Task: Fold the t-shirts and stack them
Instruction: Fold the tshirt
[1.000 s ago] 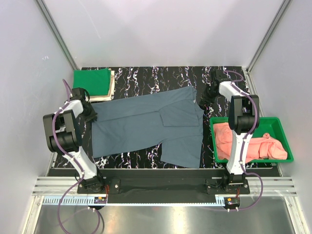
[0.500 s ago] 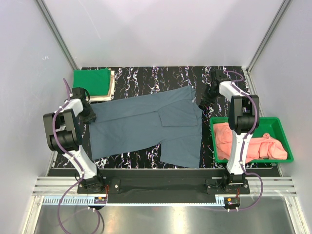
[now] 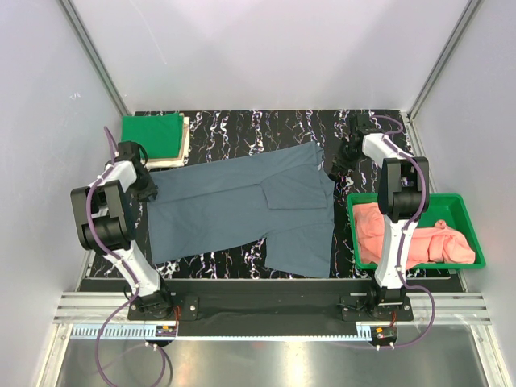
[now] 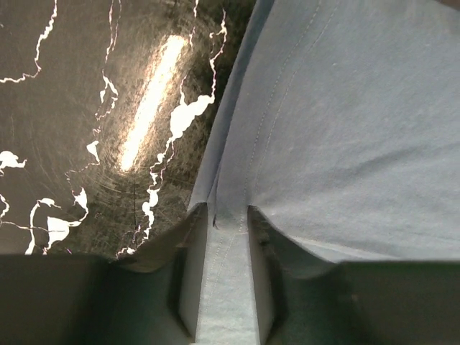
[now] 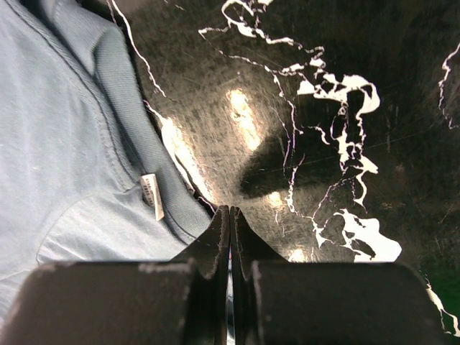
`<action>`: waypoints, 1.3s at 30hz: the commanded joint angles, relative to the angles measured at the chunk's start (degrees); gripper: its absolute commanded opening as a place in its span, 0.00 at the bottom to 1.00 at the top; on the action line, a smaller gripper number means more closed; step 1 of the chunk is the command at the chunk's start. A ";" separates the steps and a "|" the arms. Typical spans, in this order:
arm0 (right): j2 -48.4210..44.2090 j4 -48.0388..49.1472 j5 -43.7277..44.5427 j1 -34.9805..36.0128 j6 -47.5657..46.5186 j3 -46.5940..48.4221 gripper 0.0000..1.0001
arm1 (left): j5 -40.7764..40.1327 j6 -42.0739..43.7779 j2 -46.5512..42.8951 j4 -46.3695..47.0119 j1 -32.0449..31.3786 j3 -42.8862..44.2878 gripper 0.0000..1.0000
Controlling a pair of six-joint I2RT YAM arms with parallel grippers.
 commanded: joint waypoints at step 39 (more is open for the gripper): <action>1.67 -1.49 2.51 -0.30 -0.51 3.52 0.00 | -2.23 0.74 2.89 -0.36 0.11 4.72 0.00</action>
